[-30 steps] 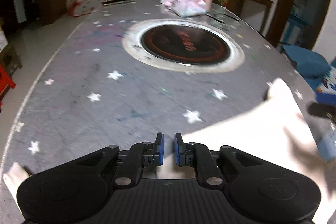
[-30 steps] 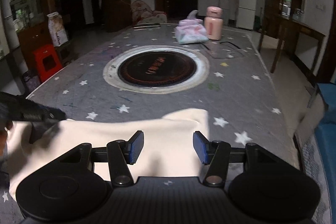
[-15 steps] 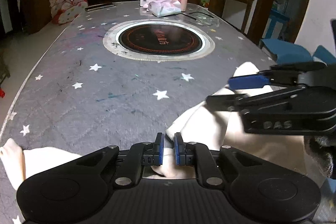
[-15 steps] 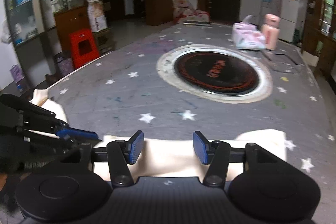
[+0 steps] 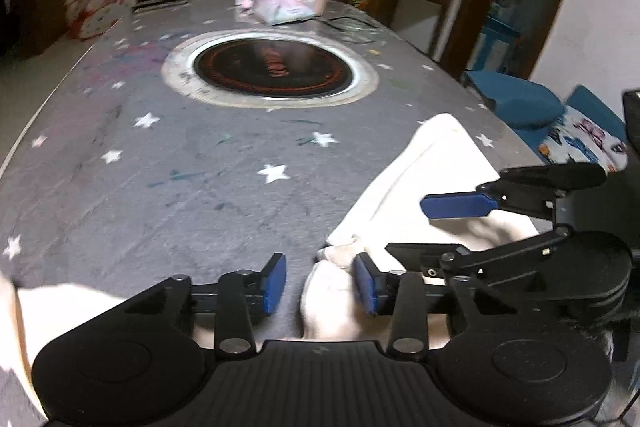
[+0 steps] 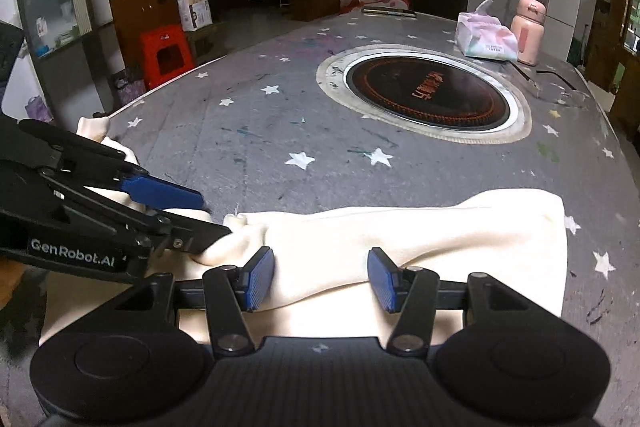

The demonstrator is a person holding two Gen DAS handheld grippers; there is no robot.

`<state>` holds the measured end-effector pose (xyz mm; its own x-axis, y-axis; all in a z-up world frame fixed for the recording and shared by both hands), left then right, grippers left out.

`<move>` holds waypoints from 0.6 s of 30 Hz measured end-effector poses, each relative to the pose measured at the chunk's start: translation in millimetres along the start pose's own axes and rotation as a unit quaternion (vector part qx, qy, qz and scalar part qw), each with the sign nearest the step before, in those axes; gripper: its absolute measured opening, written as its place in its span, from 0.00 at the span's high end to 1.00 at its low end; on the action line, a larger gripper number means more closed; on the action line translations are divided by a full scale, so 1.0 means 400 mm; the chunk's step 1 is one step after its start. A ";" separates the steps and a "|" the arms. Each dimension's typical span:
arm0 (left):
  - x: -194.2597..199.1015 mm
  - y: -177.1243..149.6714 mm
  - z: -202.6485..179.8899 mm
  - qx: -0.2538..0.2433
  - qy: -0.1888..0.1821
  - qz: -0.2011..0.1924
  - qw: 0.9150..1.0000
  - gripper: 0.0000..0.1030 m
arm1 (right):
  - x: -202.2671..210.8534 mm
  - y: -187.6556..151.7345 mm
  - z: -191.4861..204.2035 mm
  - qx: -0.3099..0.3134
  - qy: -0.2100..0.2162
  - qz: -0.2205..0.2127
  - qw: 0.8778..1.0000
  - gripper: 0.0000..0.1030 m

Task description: Fold clothes

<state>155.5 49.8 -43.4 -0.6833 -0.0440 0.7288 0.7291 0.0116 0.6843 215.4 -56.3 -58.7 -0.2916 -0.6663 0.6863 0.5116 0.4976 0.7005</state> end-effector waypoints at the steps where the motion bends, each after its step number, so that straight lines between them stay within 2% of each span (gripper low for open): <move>1: 0.000 0.000 -0.004 -0.010 -0.003 -0.003 1.000 0.69 | 0.001 -0.001 -0.001 -0.001 0.001 0.000 1.000 0.49; 6: -0.005 0.005 -0.015 -0.040 -0.020 -0.010 0.999 0.71 | 0.003 0.002 -0.004 -0.005 0.002 -0.001 1.000 0.49; 7: -0.008 0.007 -0.013 -0.037 -0.029 -0.009 0.999 0.74 | 0.004 0.002 -0.004 -0.005 0.001 -0.002 1.000 0.49; 15: -0.041 0.022 0.021 0.020 -0.088 0.019 0.996 0.74 | 0.030 0.006 -0.021 -0.018 -0.007 -0.010 1.000 0.49; 18: -0.039 0.025 0.014 0.011 -0.092 0.015 0.996 0.72 | 0.045 0.008 -0.033 -0.023 -0.014 -0.017 0.999 0.49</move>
<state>173.3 56.3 -47.8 -0.6583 0.1400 0.7396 0.7495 0.0313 0.6613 222.7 -74.2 -46.6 -0.3308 -0.6662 0.6684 0.5384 0.4485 0.7134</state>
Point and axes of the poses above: each gripper's, at about its wrist camera, not at the fingertips, and x roughly against the way its jaws point, z to its left, y to its top, the point moved 4 cm from there along -x, roughly the way its jaws point, and after that the axes turned 14 degrees about y, right-handed, at the moved point
